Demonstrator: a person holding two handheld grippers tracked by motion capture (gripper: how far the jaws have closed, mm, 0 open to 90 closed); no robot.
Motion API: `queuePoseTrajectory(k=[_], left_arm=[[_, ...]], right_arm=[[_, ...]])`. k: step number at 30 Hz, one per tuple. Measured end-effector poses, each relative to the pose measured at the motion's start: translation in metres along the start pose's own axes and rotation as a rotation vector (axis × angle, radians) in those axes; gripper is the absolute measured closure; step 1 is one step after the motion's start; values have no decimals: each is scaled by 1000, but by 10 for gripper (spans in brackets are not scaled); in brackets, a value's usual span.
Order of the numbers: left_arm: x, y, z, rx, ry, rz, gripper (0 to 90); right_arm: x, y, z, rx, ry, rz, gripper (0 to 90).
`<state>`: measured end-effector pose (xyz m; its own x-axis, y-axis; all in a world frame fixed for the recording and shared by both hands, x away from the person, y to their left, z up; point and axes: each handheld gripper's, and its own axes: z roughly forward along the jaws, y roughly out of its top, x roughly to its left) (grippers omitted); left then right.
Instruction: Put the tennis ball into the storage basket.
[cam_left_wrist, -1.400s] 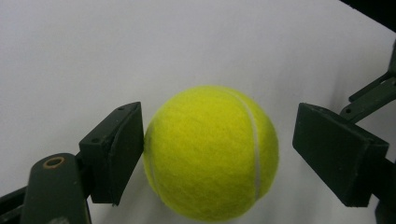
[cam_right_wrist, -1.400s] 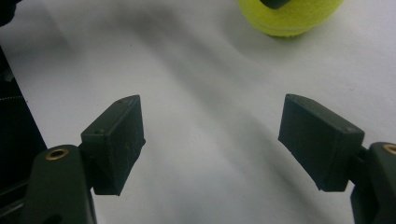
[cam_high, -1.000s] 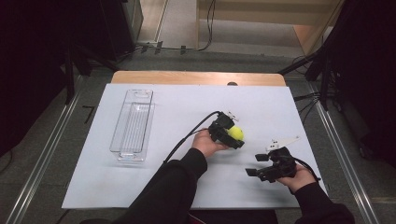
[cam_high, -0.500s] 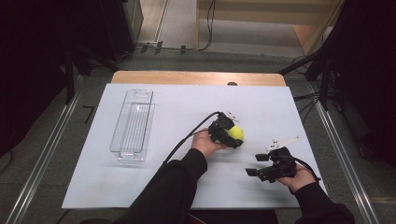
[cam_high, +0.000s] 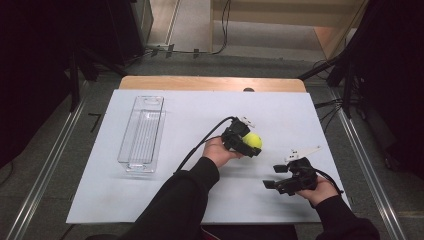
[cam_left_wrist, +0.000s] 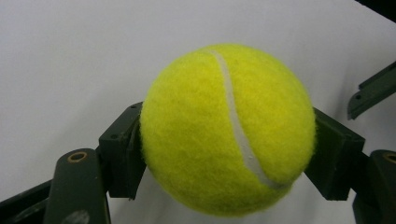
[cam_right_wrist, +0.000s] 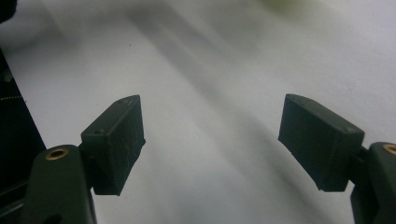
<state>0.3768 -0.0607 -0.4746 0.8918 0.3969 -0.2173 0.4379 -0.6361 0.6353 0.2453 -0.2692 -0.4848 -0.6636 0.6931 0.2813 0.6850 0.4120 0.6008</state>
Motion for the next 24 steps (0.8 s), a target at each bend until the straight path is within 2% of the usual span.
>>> queuePoseTrajectory(k=[10,18,24], left_arm=[[-9,3,-21,1,-26,-2,266],[-15,2,-40,2,-39,17,266],[-18,-1,-54,-7,-49,4,265]], right_arm=[[0,0,0,1,-1,0,204],[0,0,1,6,1,-5,204],[0,0,2,9,-1,-4,204]])
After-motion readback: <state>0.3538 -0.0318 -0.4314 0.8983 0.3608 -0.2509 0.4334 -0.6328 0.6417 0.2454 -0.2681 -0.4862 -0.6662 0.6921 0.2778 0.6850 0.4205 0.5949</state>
